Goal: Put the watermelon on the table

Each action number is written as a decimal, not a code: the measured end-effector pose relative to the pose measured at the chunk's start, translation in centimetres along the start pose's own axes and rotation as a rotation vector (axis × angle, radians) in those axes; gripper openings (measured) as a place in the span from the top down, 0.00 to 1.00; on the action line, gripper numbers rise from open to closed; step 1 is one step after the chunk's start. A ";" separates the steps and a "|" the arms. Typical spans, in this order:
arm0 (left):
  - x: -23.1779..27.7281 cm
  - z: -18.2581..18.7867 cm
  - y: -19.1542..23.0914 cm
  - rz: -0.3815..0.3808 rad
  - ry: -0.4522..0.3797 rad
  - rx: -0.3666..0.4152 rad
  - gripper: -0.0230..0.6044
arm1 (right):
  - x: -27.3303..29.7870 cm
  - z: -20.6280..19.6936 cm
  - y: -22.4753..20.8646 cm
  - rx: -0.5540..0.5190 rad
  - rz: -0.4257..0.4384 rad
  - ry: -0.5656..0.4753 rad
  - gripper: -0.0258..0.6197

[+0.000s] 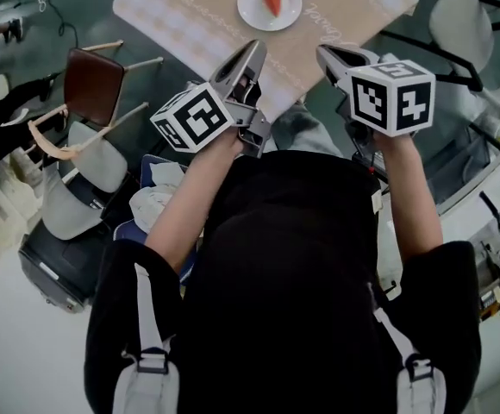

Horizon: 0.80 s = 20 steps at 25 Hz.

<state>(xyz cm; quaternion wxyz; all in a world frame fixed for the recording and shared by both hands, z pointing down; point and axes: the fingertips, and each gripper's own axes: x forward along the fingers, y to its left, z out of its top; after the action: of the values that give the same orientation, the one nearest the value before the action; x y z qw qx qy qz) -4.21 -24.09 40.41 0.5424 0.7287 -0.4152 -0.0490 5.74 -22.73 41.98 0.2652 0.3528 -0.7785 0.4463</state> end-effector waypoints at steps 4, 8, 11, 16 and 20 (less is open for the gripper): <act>-1.4 -1.0 -2.4 -0.009 -0.034 -0.001 0.94 | -1.8 -0.9 0.7 -0.026 0.040 -0.001 0.94; -2.5 -1.4 -4.2 -0.015 -0.067 0.023 0.94 | -3.2 -1.5 1.1 -0.059 0.066 0.003 0.94; -3.3 -1.3 -4.9 -0.016 -0.089 0.026 0.94 | -3.8 -1.8 1.3 -0.072 0.075 0.002 0.94; -4.5 -1.1 -5.3 0.000 -0.099 0.033 0.94 | -4.1 -2.2 2.1 -0.064 0.118 -0.004 0.94; -5.3 -0.8 -5.3 -0.005 -0.105 0.040 0.94 | -4.1 -2.1 2.9 -0.060 0.132 -0.019 0.94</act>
<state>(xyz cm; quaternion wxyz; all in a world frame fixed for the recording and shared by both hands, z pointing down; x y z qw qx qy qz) -4.26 -19.65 34.33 0.5052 0.7367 -0.4422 -0.0803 6.20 -18.61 38.45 0.2385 0.2967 -0.8155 0.4359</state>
